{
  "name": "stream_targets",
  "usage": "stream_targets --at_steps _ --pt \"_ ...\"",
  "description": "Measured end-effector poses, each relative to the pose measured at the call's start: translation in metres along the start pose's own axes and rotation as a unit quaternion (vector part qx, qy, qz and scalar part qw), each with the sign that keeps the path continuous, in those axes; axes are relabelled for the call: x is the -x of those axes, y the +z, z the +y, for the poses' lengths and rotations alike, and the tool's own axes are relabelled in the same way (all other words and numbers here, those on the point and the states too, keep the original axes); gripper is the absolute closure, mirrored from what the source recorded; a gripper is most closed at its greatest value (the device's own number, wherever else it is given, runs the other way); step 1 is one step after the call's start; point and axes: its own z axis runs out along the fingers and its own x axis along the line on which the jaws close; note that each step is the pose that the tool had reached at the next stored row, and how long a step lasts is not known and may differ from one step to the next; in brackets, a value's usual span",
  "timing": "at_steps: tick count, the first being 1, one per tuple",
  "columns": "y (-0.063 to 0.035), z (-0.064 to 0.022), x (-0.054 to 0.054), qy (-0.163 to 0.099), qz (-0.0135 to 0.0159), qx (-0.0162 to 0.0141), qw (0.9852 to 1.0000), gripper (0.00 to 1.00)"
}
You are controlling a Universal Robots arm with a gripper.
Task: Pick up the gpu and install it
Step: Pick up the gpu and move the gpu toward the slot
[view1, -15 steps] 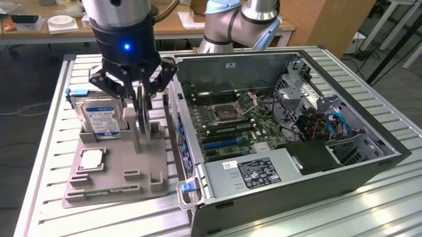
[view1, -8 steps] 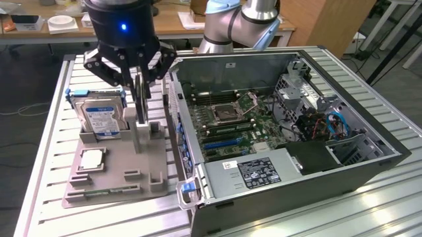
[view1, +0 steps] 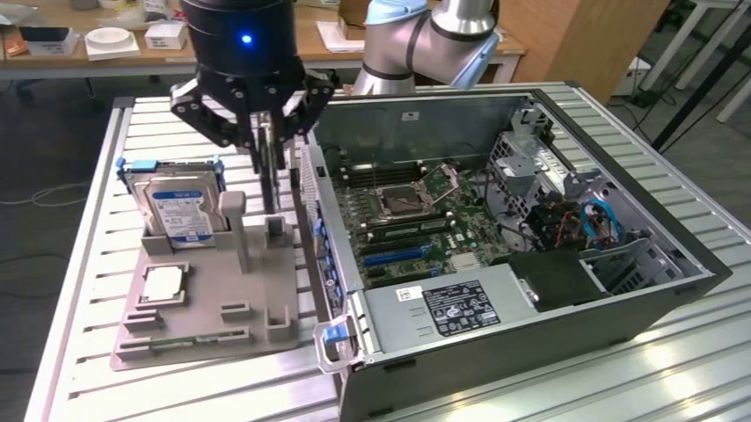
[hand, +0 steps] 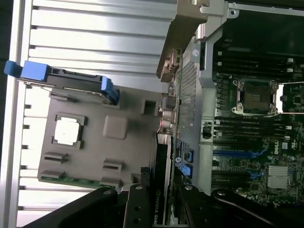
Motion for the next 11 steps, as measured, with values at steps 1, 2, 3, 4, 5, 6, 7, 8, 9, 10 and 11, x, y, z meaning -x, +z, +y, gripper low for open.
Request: stream_targets --at_steps 1,2,3,4,5,6,7,8,9,10,11 --pt "0.0002 -0.0002 0.005 0.0 0.0 0.0001 1.0 0.72" --pt "0.0004 -0.0004 0.009 0.0 0.0001 0.0001 1.0 0.72" --pt "0.0005 -0.0003 0.013 0.0 0.0 0.0002 1.0 0.72" --pt "-0.0011 -0.0001 0.017 0.0 0.0003 0.0002 1.0 0.72" --pt "-0.0029 0.0 0.022 0.0 0.0004 0.0003 1.0 0.72" --pt "-0.0065 0.0003 0.025 0.0 0.0009 0.0001 1.0 0.72" --pt "-0.0103 0.0008 0.028 0.0 0.0013 0.0001 1.0 0.72" --pt "-0.0108 0.0012 0.031 0.0 0.0012 0.0003 1.0 0.72" --pt "-0.0106 0.0013 0.035 0.0 0.0013 0.0004 1.0 0.72" --pt "-0.0103 0.0014 0.039 0.0 0.0012 0.001 1.0 0.72" --pt "-0.01 0.0016 0.043 0.0 0.0011 0.0013 1.0 0.72"
